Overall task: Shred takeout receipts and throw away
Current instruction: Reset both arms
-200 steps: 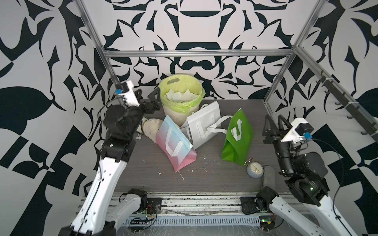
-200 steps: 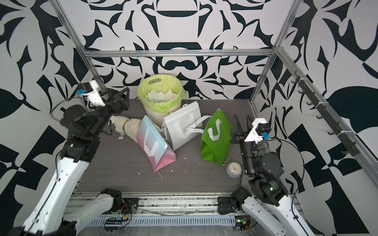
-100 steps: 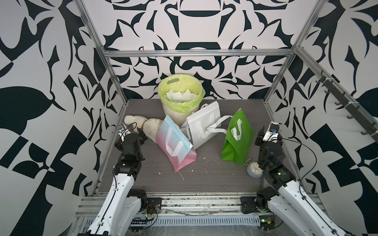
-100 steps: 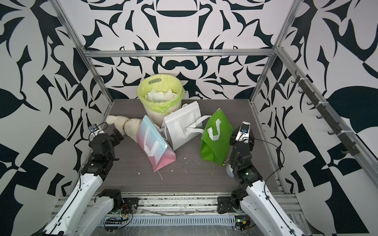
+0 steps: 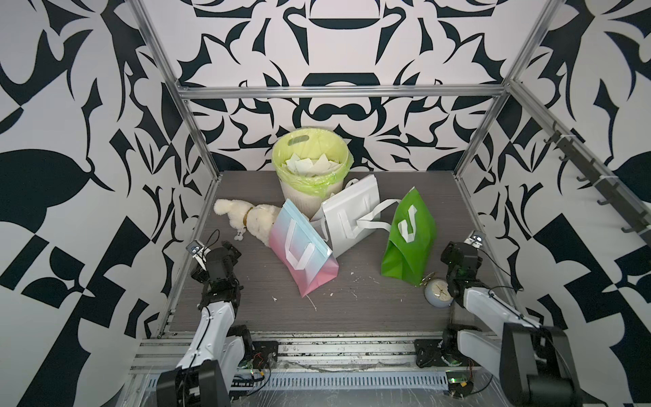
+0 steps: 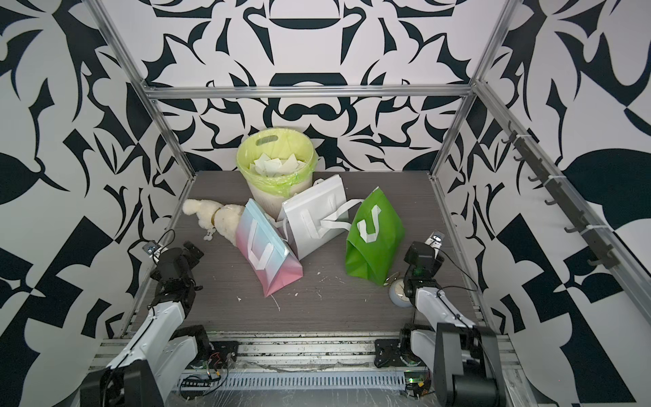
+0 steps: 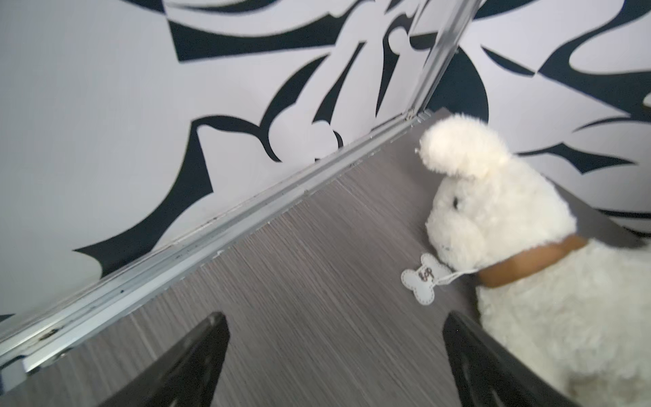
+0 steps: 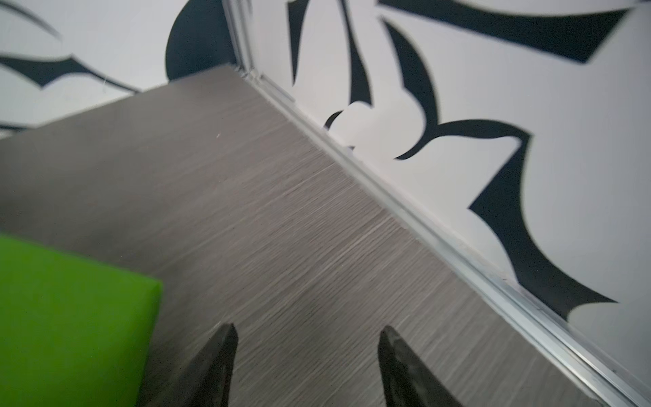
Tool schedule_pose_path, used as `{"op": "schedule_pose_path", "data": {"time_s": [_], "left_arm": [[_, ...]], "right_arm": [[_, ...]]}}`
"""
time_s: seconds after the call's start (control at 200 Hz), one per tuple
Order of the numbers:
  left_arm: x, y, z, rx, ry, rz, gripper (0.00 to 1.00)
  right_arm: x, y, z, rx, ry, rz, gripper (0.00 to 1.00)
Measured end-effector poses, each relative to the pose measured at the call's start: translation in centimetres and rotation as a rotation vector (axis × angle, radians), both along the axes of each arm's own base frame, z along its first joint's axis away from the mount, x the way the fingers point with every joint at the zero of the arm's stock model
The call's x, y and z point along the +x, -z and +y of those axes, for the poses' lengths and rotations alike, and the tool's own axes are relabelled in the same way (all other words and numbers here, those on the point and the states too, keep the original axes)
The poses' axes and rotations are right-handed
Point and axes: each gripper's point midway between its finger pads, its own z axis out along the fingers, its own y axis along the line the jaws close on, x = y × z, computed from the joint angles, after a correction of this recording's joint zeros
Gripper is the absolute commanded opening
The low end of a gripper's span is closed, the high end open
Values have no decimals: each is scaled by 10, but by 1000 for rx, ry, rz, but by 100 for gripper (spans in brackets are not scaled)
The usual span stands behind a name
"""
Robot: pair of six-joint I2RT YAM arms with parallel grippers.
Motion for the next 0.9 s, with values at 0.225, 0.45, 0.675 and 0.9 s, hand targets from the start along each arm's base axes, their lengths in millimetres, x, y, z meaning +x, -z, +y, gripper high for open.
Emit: {"op": "schedule_pose_path", "data": {"time_s": [0.225,0.45,0.675,0.9], "left_arm": [[35,22,-17,15,171,83,99],[76,24,-34,33,310,-15,99],[89,41,-56,45,418,2,99],[100,28,-61,75,436,-26,99]], "right_arm": [[34,22,46,-81,-215,24,68],[49,39,58,-111,-288,49,70],[58,28,59,-124,-299,15,100],[65,26,73,-124,-383,18,100]]}}
